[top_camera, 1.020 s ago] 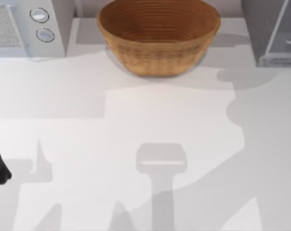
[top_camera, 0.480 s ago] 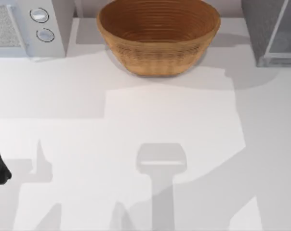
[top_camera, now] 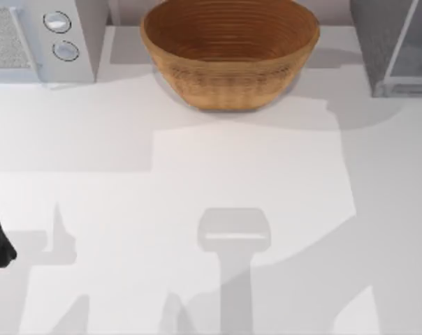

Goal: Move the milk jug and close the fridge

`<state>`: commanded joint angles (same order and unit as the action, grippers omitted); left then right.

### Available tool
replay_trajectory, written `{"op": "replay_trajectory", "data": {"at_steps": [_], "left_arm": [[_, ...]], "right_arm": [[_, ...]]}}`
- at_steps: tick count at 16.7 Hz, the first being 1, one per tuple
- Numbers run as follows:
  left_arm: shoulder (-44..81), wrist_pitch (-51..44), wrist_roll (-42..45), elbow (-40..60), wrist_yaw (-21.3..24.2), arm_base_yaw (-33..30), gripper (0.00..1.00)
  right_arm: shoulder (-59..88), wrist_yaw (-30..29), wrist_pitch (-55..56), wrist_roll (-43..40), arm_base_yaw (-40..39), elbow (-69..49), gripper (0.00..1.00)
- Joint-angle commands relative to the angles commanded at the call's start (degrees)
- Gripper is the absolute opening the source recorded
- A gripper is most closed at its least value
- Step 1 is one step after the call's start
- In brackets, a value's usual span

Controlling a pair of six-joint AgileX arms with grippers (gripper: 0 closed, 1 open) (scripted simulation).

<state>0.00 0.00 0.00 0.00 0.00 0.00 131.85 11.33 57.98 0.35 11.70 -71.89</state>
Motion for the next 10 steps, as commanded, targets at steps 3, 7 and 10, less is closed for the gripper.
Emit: {"op": "replay_trajectory", "data": {"at_steps": [3, 7, 10], "left_arm": [[0.00, 0.00, 0.00, 0.00, 0.00, 0.00, 1.00], [0.00, 0.00, 0.00, 0.00, 0.00, 0.00, 1.00], [0.00, 0.00, 0.00, 0.00, 0.00, 0.00, 1.00]], "right_arm": [[0.00, 0.00, 0.00, 0.00, 0.00, 0.00, 0.53], [0.00, 0.00, 0.00, 0.00, 0.00, 0.00, 0.83], [0.00, 0.00, 0.00, 0.00, 0.00, 0.00, 1.00]]}}
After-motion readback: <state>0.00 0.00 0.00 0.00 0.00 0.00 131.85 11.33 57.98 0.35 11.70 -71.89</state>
